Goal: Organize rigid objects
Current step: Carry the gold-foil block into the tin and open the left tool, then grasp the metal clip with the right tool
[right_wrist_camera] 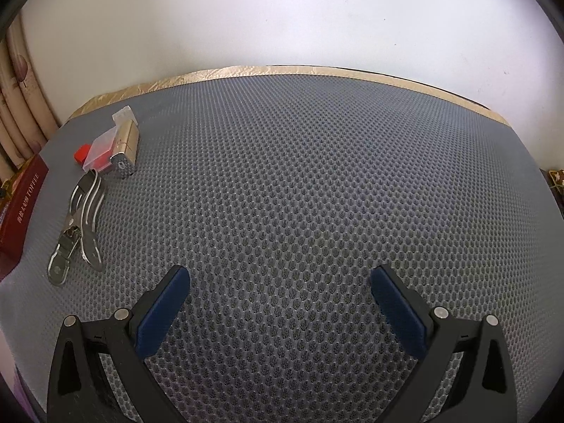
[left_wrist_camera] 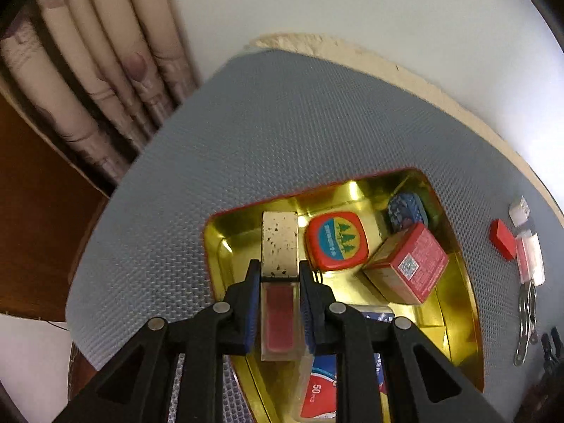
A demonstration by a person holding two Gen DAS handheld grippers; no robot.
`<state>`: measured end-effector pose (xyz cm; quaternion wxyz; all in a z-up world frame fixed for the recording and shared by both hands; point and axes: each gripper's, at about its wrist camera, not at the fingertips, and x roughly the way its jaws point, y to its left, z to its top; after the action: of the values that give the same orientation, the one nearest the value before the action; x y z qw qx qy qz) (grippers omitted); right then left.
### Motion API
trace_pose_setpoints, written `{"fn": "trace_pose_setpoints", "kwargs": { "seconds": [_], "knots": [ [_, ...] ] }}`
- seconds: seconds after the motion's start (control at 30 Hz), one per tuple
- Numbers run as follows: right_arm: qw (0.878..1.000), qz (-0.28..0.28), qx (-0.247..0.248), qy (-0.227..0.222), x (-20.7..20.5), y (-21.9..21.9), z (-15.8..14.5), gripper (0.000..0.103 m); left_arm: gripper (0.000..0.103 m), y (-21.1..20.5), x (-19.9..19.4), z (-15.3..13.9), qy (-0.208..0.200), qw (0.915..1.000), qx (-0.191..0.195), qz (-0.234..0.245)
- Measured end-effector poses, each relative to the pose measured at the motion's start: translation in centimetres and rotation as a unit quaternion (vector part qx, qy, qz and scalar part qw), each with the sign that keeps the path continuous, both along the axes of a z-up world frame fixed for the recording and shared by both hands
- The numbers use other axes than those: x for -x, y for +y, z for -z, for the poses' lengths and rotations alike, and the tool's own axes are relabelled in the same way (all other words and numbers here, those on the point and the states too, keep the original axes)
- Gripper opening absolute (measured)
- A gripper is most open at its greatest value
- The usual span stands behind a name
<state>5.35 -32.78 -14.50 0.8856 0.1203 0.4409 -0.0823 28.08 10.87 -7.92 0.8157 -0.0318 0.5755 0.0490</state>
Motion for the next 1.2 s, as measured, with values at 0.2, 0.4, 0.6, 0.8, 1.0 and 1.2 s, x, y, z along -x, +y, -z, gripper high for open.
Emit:
{"fn": "trace_pose_setpoints", "kwargs": {
  "seconds": [0.2,0.4,0.6,0.8,1.0,1.2],
  "knots": [
    [1.000,0.000,0.000,0.000,-0.2,0.2,0.1,0.103,0.022,-0.4,2.0,-2.3,-0.043,0.9970,-0.056,-0.031],
    [1.000,0.000,0.009,0.008,-0.4,0.5,0.1,0.103,0.037,-5.3,12.3,-8.2,-0.184,0.9820,-0.035,-0.023],
    [0.996,-0.056,-0.066,-0.018,-0.6,4.8,-2.9,0.103,0.038,-11.6,22.1,-7.4,-0.216,0.9757,-0.012,0.039],
    [0.985,-0.164,-0.046,0.002,-4.7,12.4,-5.8,0.102,0.038,-14.0,24.5,-5.1,-0.202,0.9754,-0.049,0.073],
    [0.982,-0.184,-0.025,0.047,-9.3,15.8,-4.8,0.093,0.038,-12.9,24.1,-5.1,-0.214,0.9735,-0.052,0.060],
    [0.981,-0.166,-0.003,0.102,-11.9,16.4,-2.3,0.065,0.038,-11.3,23.3,-5.0,-0.208,0.9767,-0.033,0.042]
  ]
}}
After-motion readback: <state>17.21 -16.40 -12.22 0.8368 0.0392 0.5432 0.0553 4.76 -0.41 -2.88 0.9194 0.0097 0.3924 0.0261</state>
